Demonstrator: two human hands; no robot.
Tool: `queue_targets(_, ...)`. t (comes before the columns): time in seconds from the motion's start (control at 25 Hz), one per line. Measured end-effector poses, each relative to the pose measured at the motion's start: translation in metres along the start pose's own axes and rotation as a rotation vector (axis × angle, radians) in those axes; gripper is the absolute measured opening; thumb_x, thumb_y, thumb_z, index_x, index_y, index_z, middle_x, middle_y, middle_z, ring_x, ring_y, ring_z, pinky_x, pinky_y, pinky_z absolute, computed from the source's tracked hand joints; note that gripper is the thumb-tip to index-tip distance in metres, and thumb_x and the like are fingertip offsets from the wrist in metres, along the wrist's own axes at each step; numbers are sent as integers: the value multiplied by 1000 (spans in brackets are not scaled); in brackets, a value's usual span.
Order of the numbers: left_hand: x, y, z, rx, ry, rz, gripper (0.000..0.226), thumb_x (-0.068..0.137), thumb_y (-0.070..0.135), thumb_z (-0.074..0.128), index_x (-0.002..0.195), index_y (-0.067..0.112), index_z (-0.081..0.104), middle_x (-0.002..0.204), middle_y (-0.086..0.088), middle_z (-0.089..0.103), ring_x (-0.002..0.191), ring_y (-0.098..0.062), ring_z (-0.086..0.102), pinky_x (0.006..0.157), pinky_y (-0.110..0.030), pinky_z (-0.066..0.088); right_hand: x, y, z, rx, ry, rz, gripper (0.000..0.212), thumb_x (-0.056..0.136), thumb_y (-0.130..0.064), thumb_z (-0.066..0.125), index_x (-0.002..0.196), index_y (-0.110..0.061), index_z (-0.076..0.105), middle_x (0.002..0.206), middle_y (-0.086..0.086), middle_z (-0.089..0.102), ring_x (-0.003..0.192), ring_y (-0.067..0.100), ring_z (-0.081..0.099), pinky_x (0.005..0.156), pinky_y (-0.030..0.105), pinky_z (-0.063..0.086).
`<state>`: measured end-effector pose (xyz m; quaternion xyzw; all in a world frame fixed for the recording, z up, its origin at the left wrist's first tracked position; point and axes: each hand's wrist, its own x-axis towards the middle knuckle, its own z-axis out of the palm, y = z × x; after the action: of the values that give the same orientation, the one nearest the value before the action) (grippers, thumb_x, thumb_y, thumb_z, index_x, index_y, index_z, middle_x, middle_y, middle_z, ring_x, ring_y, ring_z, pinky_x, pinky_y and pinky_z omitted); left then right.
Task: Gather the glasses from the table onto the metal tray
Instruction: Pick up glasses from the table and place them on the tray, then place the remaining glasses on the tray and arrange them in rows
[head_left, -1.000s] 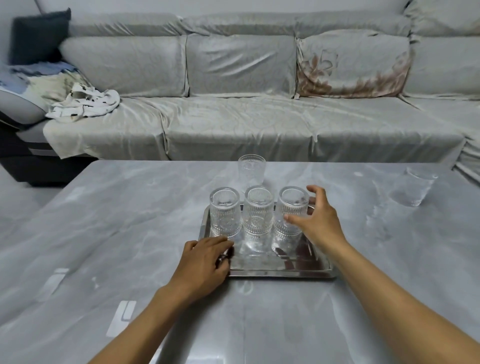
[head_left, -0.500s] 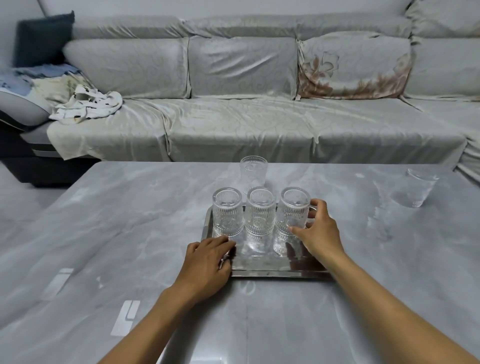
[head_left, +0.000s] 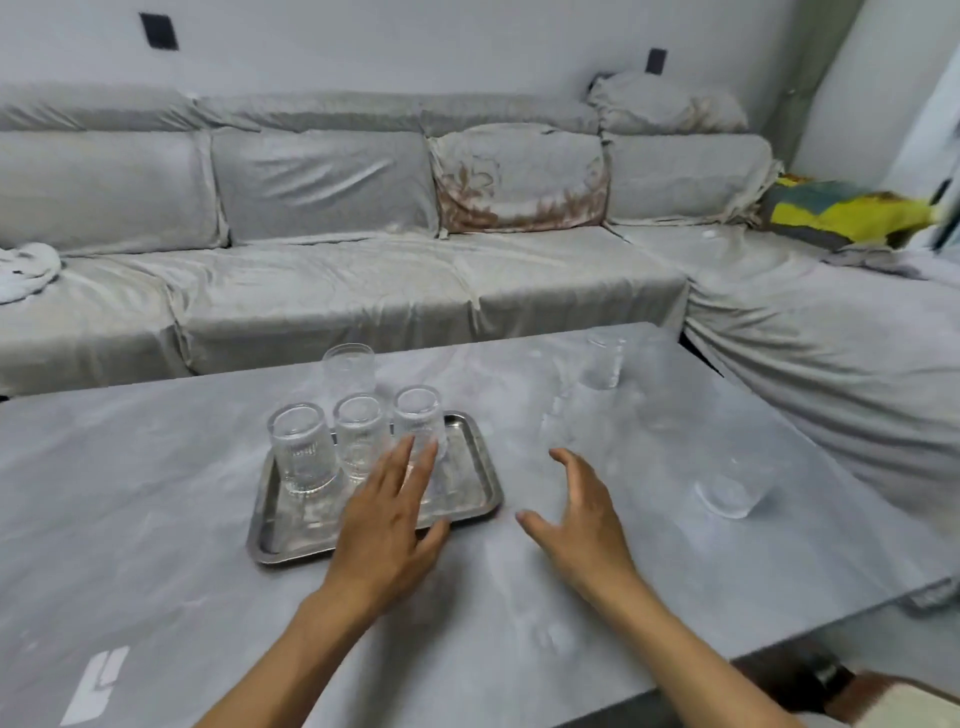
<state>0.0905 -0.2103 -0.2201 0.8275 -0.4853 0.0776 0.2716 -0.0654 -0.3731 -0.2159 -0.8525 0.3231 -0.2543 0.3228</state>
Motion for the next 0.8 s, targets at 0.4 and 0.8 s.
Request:
queue_targets(0.4,22,108,47,7,-193,15,78,89,49,42,150,36,-6,163,0,3,149,-21,5,119,-46,12,-5,114,-141,-553,98,270,81,89,-26,58,153,-20,8,164,7,8,137,36,34,105,46,38)
queue_targets(0.8,1,50,10,-454,76,-329,39,84,13,66,122,19,60,119,3,65,110,-19,60,90,-30,46,9,49,-79,-34,46,115,18,91,-22,57,78,-15,47,83,2,60,73,21,55,58,25,37)
